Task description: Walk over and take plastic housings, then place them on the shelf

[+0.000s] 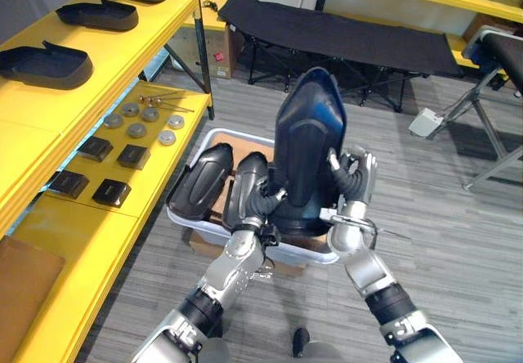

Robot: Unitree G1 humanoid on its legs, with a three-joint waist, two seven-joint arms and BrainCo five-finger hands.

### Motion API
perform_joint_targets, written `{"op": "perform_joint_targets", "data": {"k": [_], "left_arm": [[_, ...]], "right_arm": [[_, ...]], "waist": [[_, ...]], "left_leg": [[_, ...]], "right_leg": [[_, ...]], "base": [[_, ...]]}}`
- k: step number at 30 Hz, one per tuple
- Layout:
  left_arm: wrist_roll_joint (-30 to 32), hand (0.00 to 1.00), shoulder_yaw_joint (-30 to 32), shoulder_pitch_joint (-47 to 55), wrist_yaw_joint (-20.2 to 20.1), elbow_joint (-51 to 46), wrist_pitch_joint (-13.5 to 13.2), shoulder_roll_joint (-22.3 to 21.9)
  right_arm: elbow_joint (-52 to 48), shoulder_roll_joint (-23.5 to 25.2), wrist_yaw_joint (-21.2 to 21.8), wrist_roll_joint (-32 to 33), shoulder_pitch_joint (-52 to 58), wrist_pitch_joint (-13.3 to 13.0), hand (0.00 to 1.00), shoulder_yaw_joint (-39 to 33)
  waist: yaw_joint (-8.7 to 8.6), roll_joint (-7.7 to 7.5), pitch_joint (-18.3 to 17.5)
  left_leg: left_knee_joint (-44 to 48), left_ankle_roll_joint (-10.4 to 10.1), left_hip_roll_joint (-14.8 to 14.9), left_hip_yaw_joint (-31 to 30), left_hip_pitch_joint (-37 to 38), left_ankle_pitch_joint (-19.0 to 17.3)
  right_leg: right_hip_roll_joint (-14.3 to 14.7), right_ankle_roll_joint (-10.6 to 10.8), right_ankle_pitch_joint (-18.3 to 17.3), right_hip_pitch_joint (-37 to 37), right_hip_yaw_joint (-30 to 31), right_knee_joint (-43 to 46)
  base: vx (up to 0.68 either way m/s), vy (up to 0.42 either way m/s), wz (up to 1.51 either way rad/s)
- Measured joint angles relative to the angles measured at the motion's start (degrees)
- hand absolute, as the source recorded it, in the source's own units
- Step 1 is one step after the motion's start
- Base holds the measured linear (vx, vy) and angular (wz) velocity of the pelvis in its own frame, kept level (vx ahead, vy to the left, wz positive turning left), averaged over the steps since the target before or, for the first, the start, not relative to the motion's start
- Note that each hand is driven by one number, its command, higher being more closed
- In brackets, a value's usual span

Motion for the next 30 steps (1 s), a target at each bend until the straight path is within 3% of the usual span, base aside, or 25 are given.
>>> {"op": "perform_joint_targets", "data": {"k": [2, 7, 11, 13, 17, 21, 25, 30], "left_arm": [[2.81, 1.00, 5.90, 1.81, 1.38, -2.17, -0.94, -0.92], [9.24, 1.00, 12.10, 7.92, 4.80, -4.09, -3.00, 1.54], [10.84, 1.00, 13.70, 13.13, 4.77, -7.87, -7.38, 1.37], [10.94, 1.00, 13.77, 15.06, 4.06, -10.93, -10.57, 1.35], [11.04, 1.00, 14.20, 17.41, 1.71, -13.78, -13.65, 1.26], [10.74, 1.00, 13.99, 21.42, -0.46, -14.54, -15.03, -0.56], [10.46, 1.00, 14.01, 23.54, -2.00, -15.07, -16.20, -0.76], [13.13, 1.00, 16.24, 24.54, 0.54, -20.78, -16.07, -0.54]], "right_arm": [[-7.40, -0.39, 3.25, 3.25, 3.03, -1.58, 0.00, -3.80], [-14.84, -3.81, 9.05, 15.34, 9.17, -3.27, 0.00, -17.67], [-16.85, -3.74, 11.34, 20.74, 16.26, -3.60, 0.00, -24.78], [-16.81, -1.73, 12.14, 24.01, 19.82, -3.67, 0.00, -27.21], [-12.57, 3.10, 14.30, 27.51, 26.40, -4.58, 0.00, -28.96], [-1.30, 6.86, 20.93, 33.84, 31.50, -4.82, 0.00, -28.12], [2.82, 7.35, 25.69, 33.56, 31.47, -5.79, 0.00, -26.38], [4.38, 6.28, 29.49, 35.79, 25.58, -9.60, 0.00, -26.13]], "waist": [[-0.43, 0.07, -0.28], [-1.30, 0.46, -2.25], [-1.77, 0.72, -2.74], [-2.97, 1.10, -3.07], [-4.35, 1.93, -4.24], [-4.41, 3.29, -5.12], [-3.92, 3.83, -5.36], [-2.51, 3.56, -5.08]], "left_leg": [[0.00, -0.03, 0.00, 0.17, 0.44, -0.12], [-0.04, 0.00, -0.08, 1.61, 1.13, -0.93], [-0.04, -0.16, 0.08, 2.52, 1.14, -1.13], [-0.06, -0.09, -0.01, 2.82, 1.15, -1.21], [-0.07, -0.04, 0.07, 3.05, 1.11, -1.37], [-0.30, -0.58, 0.13, 4.37, 1.11, -2.18], [-0.03, -0.57, 0.14, 4.21, 1.02, -2.33], [4.11, -0.18, -0.29, -0.33, -2.40, -3.45]], "right_leg": [[0.01, -0.02, -0.03, 0.23, 0.20, 0.06], [-0.11, -0.01, -0.12, 0.02, 1.38, 0.07], [0.04, -0.14, -0.27, -0.74, 2.43, -0.12], [-0.05, -0.38, -0.43, -0.87, 2.73, -0.24], [0.03, -0.39, -0.44, -1.17, 3.10, -0.34], [0.08, -0.25, -0.55, -1.82, 4.28, -0.45], [0.07, -0.26, -0.62, -1.71, 4.09, -0.09], [-0.46, 0.00, -0.50, -0.77, 0.43, 0.32]], "base": [[-0.01, 0.007, -0.06], [-0.02, 0.015, -0.14], [-0.01, 0.005, -0.12], [0.00, 0.005, -0.09], [0.01, 0.001, -0.07], [0.01, 0.006, -0.13], [0.01, 0.001, 0.01], [0.01, -0.002, 0.41]]}}
